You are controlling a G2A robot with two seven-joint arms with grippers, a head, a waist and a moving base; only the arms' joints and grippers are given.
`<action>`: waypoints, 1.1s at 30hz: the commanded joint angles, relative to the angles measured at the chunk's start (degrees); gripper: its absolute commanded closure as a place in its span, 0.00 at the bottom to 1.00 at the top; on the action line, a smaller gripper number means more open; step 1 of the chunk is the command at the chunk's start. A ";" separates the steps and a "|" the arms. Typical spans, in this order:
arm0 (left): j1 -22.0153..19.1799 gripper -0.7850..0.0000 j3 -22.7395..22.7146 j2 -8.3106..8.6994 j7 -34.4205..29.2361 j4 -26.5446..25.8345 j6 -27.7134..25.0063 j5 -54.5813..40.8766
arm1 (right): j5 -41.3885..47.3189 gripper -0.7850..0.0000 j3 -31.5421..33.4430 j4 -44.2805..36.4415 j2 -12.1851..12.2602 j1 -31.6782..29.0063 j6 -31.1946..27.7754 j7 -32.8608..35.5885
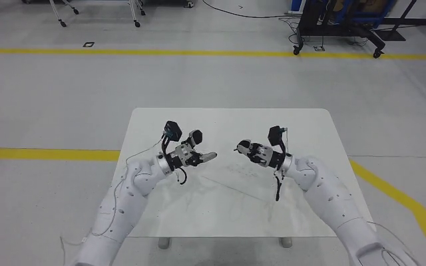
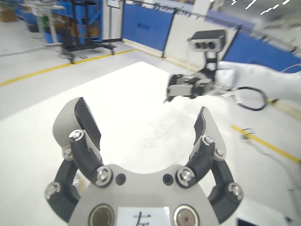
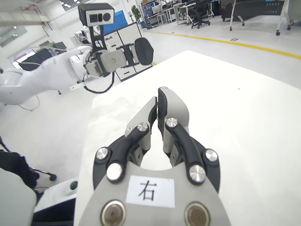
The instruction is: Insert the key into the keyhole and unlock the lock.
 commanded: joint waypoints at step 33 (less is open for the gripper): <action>-8.88 0.56 10.18 0.39 -32.71 8.03 2.35 -43.29 | 54.66 1.00 -8.90 9.75 -4.82 9.42 0.02 39.34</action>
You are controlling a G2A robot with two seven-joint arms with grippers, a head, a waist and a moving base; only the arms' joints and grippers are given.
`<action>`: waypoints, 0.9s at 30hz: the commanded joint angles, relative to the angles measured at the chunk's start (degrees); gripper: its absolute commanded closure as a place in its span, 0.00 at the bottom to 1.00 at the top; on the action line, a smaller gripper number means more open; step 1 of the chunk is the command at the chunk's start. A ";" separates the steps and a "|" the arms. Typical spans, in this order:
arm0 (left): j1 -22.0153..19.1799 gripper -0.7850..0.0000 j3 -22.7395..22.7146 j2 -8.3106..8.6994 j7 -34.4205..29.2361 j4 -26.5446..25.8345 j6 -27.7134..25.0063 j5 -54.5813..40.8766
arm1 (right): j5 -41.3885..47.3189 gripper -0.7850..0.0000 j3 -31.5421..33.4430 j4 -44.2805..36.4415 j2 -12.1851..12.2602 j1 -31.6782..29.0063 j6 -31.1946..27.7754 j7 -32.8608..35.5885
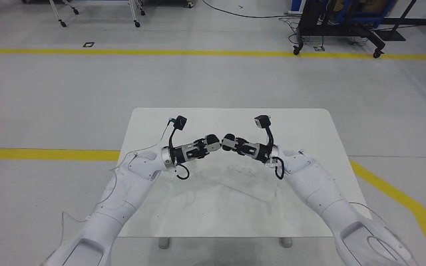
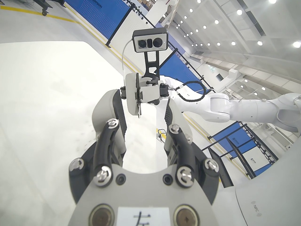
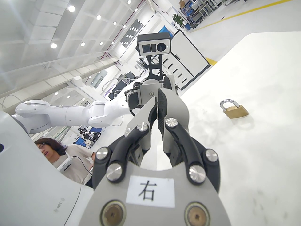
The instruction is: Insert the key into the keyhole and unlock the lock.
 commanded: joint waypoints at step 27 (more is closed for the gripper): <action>-2.59 1.00 2.30 -0.60 -1.34 3.74 -0.27 -2.71 | -1.46 0.39 2.94 3.13 -2.22 0.79 0.00 2.60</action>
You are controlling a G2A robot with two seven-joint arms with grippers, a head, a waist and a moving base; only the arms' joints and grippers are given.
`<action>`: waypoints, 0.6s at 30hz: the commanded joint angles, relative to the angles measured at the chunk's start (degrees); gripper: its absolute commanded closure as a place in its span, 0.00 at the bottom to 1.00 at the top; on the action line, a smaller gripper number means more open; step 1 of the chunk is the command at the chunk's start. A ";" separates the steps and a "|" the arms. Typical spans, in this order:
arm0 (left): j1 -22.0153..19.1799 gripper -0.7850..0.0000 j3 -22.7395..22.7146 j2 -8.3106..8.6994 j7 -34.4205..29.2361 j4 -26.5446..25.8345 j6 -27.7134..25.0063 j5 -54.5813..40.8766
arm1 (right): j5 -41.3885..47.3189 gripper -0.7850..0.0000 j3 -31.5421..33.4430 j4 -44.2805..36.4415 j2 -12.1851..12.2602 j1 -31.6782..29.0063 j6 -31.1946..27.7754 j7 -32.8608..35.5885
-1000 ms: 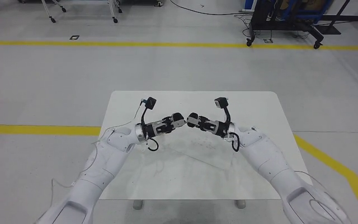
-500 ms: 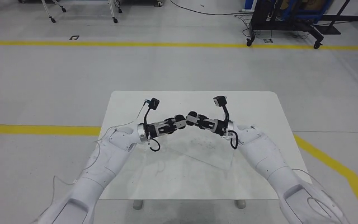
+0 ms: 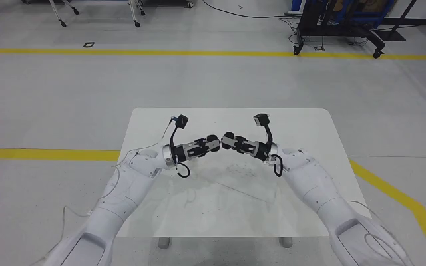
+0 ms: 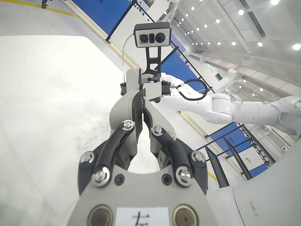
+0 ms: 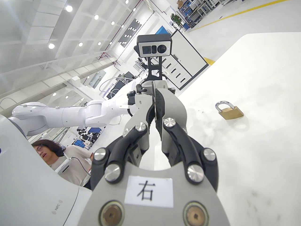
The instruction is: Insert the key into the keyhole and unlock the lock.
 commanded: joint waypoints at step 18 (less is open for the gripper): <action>-0.25 1.00 -0.68 0.63 -1.76 -0.01 -0.96 -1.94 | 0.04 0.00 0.11 0.11 -0.10 0.03 0.00 0.00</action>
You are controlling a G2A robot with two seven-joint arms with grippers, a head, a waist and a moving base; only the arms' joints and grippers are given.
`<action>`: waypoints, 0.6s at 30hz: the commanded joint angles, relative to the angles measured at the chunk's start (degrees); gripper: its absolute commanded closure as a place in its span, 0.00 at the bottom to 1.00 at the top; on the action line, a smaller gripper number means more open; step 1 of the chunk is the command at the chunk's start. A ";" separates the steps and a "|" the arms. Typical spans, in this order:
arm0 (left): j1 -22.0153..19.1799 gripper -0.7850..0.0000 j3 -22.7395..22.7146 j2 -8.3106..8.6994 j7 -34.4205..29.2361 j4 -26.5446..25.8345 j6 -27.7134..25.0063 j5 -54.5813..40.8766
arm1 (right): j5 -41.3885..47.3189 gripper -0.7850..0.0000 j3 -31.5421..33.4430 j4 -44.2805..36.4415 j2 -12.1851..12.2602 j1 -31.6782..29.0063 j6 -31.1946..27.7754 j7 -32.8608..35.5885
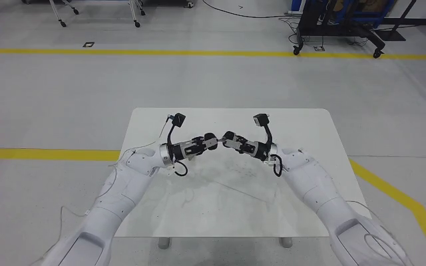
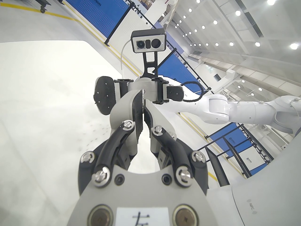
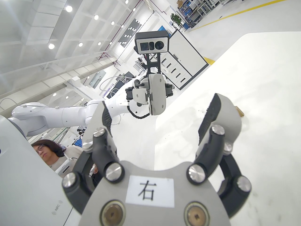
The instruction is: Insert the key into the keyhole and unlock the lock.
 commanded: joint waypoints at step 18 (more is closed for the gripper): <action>-0.77 1.00 2.80 0.86 -6.59 -1.95 2.95 1.68 | -12.16 0.55 4.18 -10.92 4.67 -4.45 3.92 3.92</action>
